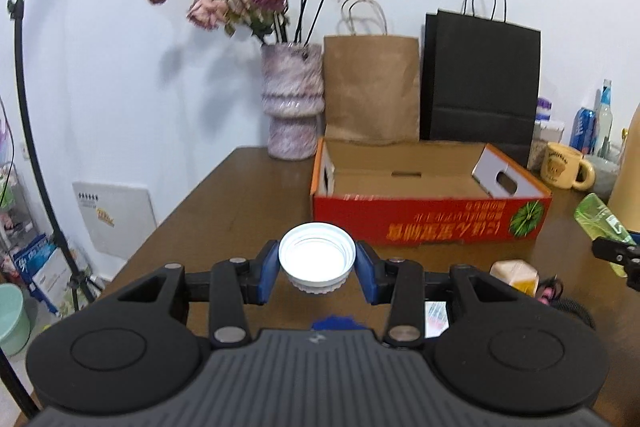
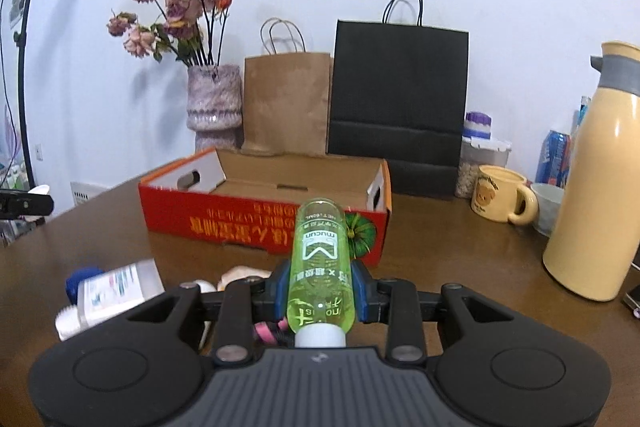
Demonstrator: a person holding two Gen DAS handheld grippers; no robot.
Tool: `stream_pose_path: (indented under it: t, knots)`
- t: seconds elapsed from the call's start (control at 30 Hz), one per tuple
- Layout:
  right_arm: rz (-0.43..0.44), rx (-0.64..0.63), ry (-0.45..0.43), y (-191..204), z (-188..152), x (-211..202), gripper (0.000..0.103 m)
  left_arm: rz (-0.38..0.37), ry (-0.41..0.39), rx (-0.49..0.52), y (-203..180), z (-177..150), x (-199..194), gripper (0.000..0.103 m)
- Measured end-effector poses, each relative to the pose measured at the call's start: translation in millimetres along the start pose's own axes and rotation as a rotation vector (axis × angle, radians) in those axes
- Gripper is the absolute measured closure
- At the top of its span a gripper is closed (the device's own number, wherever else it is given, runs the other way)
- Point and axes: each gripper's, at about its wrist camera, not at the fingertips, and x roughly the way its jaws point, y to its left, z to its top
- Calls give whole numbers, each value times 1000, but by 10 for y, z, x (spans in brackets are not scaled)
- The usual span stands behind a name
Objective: Organize rigid objects
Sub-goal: 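Grasp the white cap with the left tool while the right tool lifts the green bottle, then lower the white cap and green bottle into the red box and open both tools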
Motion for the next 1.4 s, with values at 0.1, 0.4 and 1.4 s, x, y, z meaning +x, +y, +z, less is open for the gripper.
stream_pose_path:
  t: [0.1,0.4,1.4]
  knots:
    - [4,9,-16,39,113,50,73,-21,-14,-5,-74,131,49,62]
    - [14,19,-53,170,427,249,73,-55,-44,-19,-304,430,305,62]
    - [27,95,-8,-45,1039,1634,73,-13,-7,-89,-391,925,1582,62]
